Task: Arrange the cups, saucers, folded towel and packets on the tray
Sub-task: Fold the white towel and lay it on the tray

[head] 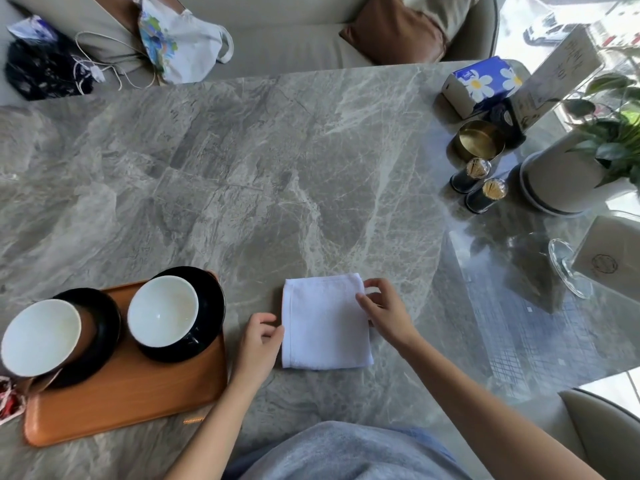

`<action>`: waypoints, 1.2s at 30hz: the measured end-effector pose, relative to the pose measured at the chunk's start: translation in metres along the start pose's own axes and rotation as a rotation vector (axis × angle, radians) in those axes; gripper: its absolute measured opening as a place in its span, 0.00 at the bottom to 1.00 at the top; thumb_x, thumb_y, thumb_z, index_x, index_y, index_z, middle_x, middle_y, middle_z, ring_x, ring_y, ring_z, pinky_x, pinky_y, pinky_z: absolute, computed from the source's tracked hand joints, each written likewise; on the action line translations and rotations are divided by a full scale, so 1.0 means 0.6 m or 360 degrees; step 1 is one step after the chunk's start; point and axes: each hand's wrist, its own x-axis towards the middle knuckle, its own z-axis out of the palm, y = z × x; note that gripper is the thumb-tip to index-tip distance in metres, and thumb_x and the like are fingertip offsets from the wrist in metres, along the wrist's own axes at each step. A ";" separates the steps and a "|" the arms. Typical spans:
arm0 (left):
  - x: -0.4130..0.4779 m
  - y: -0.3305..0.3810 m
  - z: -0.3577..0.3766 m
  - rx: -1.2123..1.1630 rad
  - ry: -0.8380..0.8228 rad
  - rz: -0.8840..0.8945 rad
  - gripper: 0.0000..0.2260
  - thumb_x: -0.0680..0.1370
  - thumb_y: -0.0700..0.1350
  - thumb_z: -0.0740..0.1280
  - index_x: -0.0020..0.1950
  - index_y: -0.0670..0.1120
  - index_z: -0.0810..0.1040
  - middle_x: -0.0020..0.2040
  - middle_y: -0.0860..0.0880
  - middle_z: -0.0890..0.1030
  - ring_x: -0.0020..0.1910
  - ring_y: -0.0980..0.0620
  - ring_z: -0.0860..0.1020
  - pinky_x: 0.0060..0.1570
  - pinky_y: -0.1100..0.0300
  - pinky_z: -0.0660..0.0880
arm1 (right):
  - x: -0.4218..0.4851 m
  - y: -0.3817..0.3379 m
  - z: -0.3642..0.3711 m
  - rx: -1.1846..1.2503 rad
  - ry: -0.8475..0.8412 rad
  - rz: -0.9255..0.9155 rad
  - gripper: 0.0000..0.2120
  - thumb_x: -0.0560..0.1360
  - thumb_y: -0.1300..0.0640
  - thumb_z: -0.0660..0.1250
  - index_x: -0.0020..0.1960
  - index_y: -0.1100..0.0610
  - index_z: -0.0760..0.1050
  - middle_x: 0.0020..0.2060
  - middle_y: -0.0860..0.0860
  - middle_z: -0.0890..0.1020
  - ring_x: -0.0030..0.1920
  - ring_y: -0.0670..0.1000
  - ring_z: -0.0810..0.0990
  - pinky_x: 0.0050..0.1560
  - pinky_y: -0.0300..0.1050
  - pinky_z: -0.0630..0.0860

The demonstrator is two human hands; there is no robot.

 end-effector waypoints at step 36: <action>-0.054 -0.015 0.042 0.1514 0.0016 0.1145 0.25 0.76 0.48 0.64 0.72 0.47 0.64 0.75 0.50 0.62 0.74 0.48 0.60 0.72 0.44 0.55 | -0.107 0.034 0.028 -0.1509 -0.0130 -0.1063 0.26 0.79 0.51 0.56 0.75 0.57 0.57 0.77 0.53 0.56 0.77 0.55 0.52 0.76 0.56 0.51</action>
